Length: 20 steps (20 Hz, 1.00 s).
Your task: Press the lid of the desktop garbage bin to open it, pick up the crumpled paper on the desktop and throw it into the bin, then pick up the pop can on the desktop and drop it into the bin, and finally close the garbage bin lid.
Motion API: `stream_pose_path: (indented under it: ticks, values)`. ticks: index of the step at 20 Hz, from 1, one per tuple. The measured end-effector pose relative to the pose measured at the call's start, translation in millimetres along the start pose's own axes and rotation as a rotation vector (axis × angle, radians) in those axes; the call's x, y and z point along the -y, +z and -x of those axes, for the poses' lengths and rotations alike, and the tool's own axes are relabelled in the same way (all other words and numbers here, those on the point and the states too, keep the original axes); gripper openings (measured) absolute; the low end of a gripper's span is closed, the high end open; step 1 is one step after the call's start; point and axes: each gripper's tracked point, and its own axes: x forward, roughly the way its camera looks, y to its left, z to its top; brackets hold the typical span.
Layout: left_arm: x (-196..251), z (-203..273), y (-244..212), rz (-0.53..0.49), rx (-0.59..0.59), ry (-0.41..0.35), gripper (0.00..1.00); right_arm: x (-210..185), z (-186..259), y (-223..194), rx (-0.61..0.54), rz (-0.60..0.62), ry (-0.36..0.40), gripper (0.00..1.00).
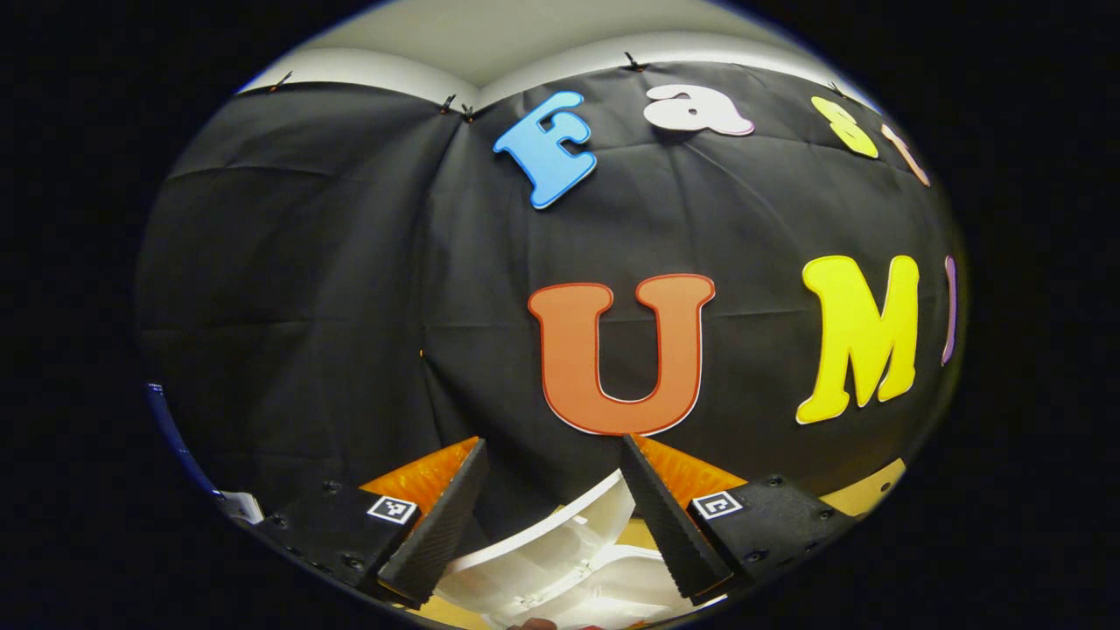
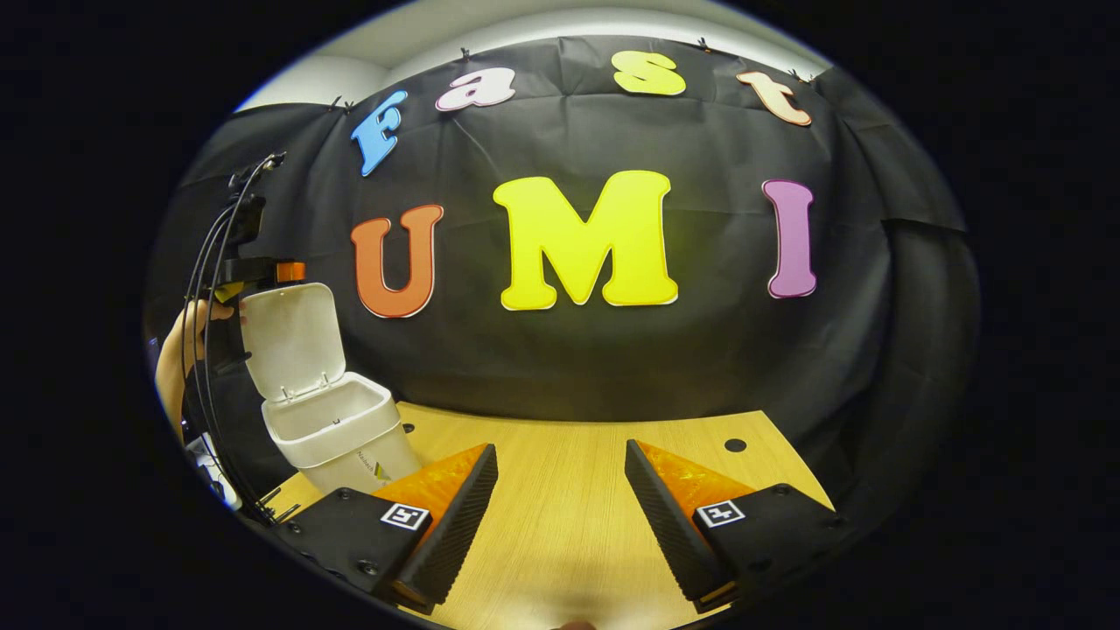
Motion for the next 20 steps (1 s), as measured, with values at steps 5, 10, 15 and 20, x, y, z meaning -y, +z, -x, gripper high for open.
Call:
stream_pose_path:
  ticks: [5, 10, 15, 20]
  values:
    - [23.5, 17.7, -9.9, 0.097, -0.033, -0.055, 0.96, -0.4, 0.0, -2.8, -0.006, -0.006, 0.007, 0.95]
    - [55.9, 43.2, -30.0, 0.119, -0.075, -0.116, 0.96, -1.2, 1.3, -11.4, -0.018, -0.002, 0.021, 0.94]
    - [91.8, 71.4, -73.3, 0.159, -0.16, -0.177, 0.97, 7.3, 5.8, -11.3, -0.011, 0.004, 0.015, 0.94]
    - [110.7, 86.2, -112.0, 0.167, -0.241, -0.184, 0.98, 17.4, 11.7, -14.3, -0.015, 0.002, 0.008, 0.94]
